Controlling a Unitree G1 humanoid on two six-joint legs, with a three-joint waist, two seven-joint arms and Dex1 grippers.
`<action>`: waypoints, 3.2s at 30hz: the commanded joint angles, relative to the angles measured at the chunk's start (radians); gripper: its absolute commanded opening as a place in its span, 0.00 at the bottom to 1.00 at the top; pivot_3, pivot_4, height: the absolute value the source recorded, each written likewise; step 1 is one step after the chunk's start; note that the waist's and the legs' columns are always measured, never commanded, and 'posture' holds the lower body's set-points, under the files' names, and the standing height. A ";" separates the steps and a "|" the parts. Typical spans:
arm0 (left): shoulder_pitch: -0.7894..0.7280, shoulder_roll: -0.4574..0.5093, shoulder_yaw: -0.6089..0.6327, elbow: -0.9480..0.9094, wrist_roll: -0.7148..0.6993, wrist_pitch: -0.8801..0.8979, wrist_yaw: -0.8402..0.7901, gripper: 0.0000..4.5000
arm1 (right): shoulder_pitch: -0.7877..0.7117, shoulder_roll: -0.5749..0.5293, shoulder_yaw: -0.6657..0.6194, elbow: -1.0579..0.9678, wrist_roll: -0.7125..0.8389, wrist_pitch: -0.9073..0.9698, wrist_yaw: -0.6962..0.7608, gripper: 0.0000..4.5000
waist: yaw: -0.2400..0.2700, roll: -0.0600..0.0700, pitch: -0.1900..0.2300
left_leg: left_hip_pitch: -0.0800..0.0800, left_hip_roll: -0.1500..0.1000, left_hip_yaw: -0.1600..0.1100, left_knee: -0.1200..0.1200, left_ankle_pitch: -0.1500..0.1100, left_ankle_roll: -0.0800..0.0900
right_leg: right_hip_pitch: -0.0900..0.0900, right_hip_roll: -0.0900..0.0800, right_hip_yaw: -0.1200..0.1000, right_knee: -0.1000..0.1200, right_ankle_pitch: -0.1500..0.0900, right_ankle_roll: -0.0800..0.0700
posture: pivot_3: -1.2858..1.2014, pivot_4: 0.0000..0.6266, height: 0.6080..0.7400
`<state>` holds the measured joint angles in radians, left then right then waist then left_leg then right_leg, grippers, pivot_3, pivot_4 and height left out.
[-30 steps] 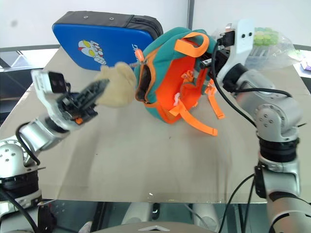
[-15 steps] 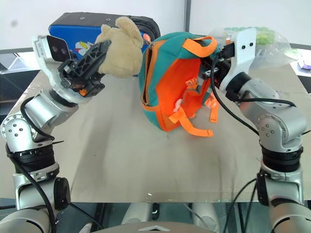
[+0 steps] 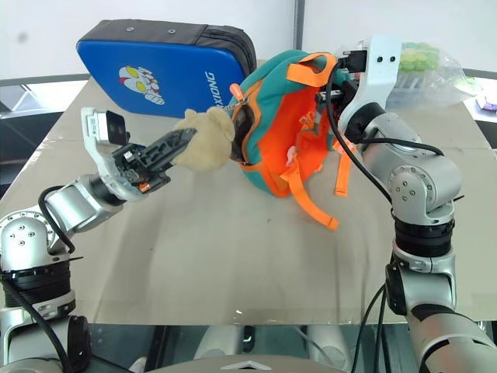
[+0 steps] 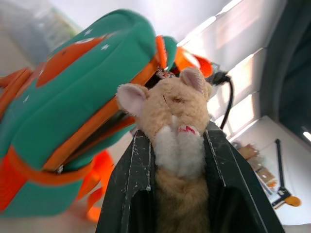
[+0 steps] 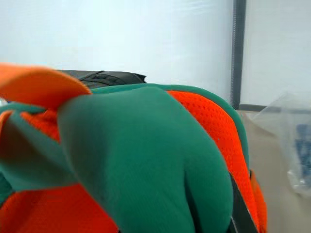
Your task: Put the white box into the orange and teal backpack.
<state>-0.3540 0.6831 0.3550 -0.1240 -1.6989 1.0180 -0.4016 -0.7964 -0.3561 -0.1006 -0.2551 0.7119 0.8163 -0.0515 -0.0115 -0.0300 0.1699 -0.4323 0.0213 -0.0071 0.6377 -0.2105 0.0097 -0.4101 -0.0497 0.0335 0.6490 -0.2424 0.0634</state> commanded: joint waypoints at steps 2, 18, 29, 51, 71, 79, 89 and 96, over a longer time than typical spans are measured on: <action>0.114 0.048 0.155 0.098 0.141 -0.091 -0.047 0.11 | -0.033 -0.098 -0.330 0.104 -0.144 -0.122 -0.241 0.00 | 0.000 0.000 0.000 | 0.000 0.000 0.000 0.000 0.000 0.000 | 0.000 -0.001 0.000 0.000 0.000 0.000 | 0.52 0.24 1.00; -0.168 -0.066 0.072 0.002 -0.066 -0.145 0.067 0.11 | 0.007 -0.142 -0.188 -0.067 -0.070 -0.031 -0.074 0.00 | 0.003 0.000 0.000 | -0.001 0.000 -0.001 0.000 0.000 0.000 | 0.000 -0.001 0.000 -0.001 0.000 0.000 | 0.52 0.24 1.00; -0.624 -0.281 -0.064 0.345 0.286 -0.255 0.026 0.11 | 0.153 -0.275 -0.216 -0.392 0.242 0.131 0.100 0.00 | 0.006 -0.001 0.000 | -0.004 -0.002 -0.003 0.002 0.000 0.000 | 0.000 0.000 -0.002 -0.003 0.000 0.001 | 0.52 0.24 1.00; -0.567 -0.294 -0.093 0.138 0.293 0.017 -0.232 0.11 | 0.154 -0.058 -0.101 -0.324 0.111 0.145 -0.130 0.00 | -0.001 -0.001 0.000 | -0.002 -0.001 -0.002 0.002 0.000 0.000 | 0.000 -0.001 -0.001 -0.001 0.000 0.001 | 0.52 0.24 1.00; -0.046 -0.112 -0.078 0.030 0.527 -0.037 -0.136 0.11 | 0.055 0.001 -0.372 -0.149 -0.062 0.020 -0.417 0.00 | -0.003 0.000 0.000 | 0.000 -0.001 0.000 0.004 0.000 0.000 | 0.000 0.000 0.001 0.005 0.000 0.000 | 0.52 0.24 1.00; -0.088 -0.180 -0.213 0.266 0.816 -0.153 -0.014 0.11 | 0.039 -0.044 -0.396 -0.178 -0.043 0.039 -0.420 0.00 | 0.001 -0.001 -0.001 | 0.000 -0.001 0.000 0.005 0.000 0.000 | 0.001 -0.001 0.001 0.005 0.000 0.000 | 0.52 0.24 1.00; -0.072 -0.242 -0.239 0.134 0.919 -0.425 -0.224 0.11 | 0.285 -0.211 -0.124 -0.385 0.055 0.097 -0.004 0.00 | -0.002 -0.001 -0.001 | 0.000 -0.001 0.000 0.000 0.000 0.000 | 0.000 -0.001 0.001 -0.001 0.000 0.000 | 0.52 0.24 1.00; 0.017 -0.202 -0.281 0.039 1.081 -0.596 -0.312 0.40 | 0.524 -0.291 -0.094 -0.309 -0.070 -0.068 0.244 0.31 | -0.004 -0.001 -0.001 | 0.001 0.000 0.003 0.000 0.000 0.000 | 0.001 0.000 0.004 -0.001 0.000 0.001 | 0.52 0.24 1.00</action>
<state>-0.3466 0.4682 0.0651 -0.0366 -0.6423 0.4621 -0.7007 -0.2806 -0.6303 -0.1671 -0.5652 0.6668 0.7941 0.1443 -0.0155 -0.0311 0.1688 -0.4314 0.0209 -0.0039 0.6381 -0.2106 0.0102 -0.4092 -0.0501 0.0375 0.6472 -0.2421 0.0641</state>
